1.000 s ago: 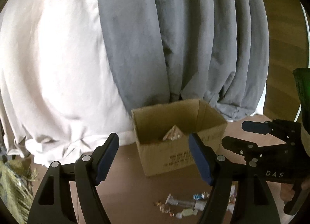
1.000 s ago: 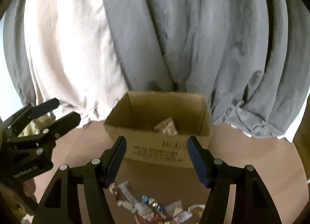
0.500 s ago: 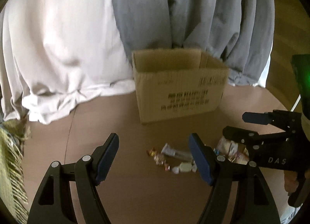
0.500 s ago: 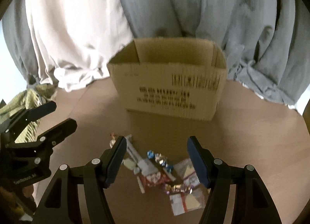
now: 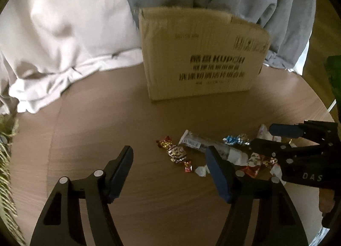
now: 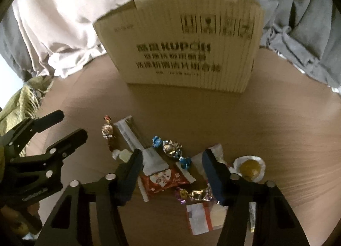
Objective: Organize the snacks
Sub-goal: 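Grasp a gold foil candy with the left tool while the right grasps a blue one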
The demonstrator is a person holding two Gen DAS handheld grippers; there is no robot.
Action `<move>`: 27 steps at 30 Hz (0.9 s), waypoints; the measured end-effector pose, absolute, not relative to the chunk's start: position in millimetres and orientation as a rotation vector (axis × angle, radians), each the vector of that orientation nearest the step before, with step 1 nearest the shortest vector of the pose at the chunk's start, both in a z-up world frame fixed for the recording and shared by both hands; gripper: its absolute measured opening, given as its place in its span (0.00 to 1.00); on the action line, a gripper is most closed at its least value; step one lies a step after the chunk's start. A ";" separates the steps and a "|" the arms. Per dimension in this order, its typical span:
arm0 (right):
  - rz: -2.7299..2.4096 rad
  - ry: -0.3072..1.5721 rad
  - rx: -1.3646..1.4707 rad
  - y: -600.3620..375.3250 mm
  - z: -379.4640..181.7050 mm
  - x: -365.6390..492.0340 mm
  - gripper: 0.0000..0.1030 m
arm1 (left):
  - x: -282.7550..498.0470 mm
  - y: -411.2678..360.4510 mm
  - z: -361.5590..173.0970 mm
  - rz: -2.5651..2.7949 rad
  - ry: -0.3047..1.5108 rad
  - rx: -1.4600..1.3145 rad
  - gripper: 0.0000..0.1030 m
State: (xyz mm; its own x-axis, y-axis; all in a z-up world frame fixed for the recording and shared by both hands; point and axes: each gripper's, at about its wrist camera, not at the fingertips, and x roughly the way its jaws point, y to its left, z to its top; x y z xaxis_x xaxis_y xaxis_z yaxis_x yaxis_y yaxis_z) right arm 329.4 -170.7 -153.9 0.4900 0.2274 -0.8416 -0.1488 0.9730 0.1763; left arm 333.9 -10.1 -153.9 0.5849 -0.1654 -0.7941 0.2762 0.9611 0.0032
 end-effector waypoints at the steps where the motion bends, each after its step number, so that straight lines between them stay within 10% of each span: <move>1: 0.231 1.042 0.085 -170.5 -157.2 331.2 0.55 | 337.0 -10.8 -157.8 -0.260 0.920 0.129 0.66; 17: 0.265 1.115 0.077 -165.4 -184.5 353.3 0.39 | 365.8 -17.0 -190.5 -0.264 1.013 0.103 0.54; 27: 0.275 1.124 0.082 -161.4 -187.3 358.7 0.25 | 371.4 -15.7 -196.6 -0.263 1.031 0.095 0.28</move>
State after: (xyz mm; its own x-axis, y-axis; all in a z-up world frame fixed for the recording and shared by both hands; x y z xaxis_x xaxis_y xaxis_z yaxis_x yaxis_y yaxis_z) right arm 358.7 -161.4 -187.3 0.4025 0.2584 -0.8782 -0.1762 0.9633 0.2027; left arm 371.4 -15.7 -196.6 0.4856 -0.1713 -0.8573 0.2604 0.9645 -0.0453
